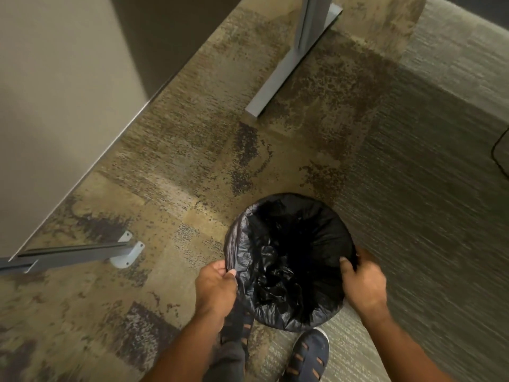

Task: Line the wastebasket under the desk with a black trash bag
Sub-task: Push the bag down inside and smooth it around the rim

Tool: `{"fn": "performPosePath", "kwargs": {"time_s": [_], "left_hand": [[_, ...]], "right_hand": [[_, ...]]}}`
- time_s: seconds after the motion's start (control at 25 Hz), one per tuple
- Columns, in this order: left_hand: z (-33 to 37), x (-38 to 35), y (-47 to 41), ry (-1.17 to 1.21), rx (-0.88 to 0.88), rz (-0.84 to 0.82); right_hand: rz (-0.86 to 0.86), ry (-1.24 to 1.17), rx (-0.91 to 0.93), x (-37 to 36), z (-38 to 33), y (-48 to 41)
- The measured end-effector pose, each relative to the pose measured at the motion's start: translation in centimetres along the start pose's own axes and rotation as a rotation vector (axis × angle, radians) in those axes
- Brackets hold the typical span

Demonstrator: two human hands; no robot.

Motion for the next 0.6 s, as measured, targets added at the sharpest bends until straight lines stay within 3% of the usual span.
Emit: {"fn": "performPosePath", "kwargs": {"time_s": [0.24, 0.6], "left_hand": [[1.3, 7.0, -5.0, 0.122, 0.066, 0.122], [4.5, 13.8, -11.8, 0.314, 0.108, 0.179]], "right_hand": [[-0.133, -0.053, 0.092, -4.7, -8.7, -1.0], [-0.328, -0.116, 0.183, -11.2, -18.8, -5.1]]}}
Point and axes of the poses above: each hand's wrist, its own y-axis away from the middle knuckle, its own x-axis out of the back of the hand, z = x × y, the point moved 2 cm from there along -y, towards the middle knuckle, and after that the axes turned 4 degrees about -y, right-handed, at the moved point
